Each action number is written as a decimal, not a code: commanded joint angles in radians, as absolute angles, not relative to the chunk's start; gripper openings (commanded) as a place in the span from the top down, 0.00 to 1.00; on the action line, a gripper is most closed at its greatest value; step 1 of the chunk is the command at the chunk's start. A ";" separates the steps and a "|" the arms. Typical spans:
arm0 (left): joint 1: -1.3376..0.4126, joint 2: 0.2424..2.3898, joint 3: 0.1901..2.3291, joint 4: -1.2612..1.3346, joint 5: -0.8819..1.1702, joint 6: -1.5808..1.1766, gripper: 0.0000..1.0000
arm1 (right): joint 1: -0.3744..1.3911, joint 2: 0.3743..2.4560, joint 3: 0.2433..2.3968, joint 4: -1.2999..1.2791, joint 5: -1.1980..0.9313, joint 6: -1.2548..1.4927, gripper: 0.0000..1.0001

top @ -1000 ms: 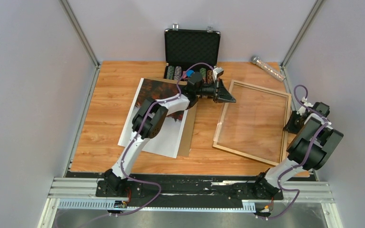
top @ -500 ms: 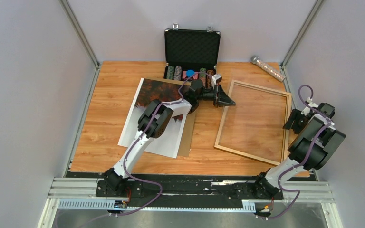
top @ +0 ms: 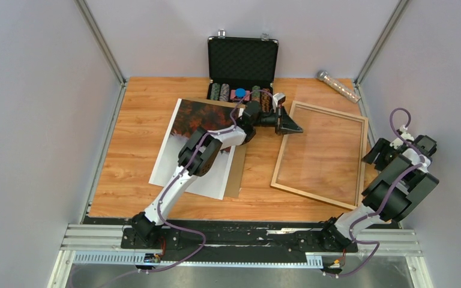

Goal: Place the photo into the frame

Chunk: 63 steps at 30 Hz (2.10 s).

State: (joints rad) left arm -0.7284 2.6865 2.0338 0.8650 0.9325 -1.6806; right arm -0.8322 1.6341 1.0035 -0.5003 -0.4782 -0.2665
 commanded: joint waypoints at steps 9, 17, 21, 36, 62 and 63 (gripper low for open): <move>-0.753 2.753 2.122 0.888 0.924 -1.666 1.00 | -0.832 1.618 1.036 -0.542 -0.627 -0.226 0.42; -0.756 2.777 2.147 0.873 0.926 -1.665 1.00 | -0.830 1.664 1.045 -0.536 -0.638 -0.221 0.42; -0.756 2.783 2.161 0.831 0.938 -1.634 1.00 | -0.817 1.693 1.057 -0.523 -0.615 -0.222 0.43; -0.756 2.815 2.215 0.699 0.973 -1.509 1.00 | -0.781 1.768 1.093 -0.499 -0.579 -0.222 0.44; -0.732 2.819 2.293 0.440 1.013 -1.250 1.00 | -0.775 1.811 1.120 -0.490 -0.533 -0.286 0.72; -0.728 2.813 2.293 0.419 1.013 -1.231 1.00 | -0.775 1.813 1.122 -0.491 -0.532 -0.289 0.76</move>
State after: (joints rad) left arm -0.7349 2.8269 2.2475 0.4732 0.9859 -1.3357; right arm -0.7795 1.7969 1.0840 -0.5236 -0.5236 -0.2672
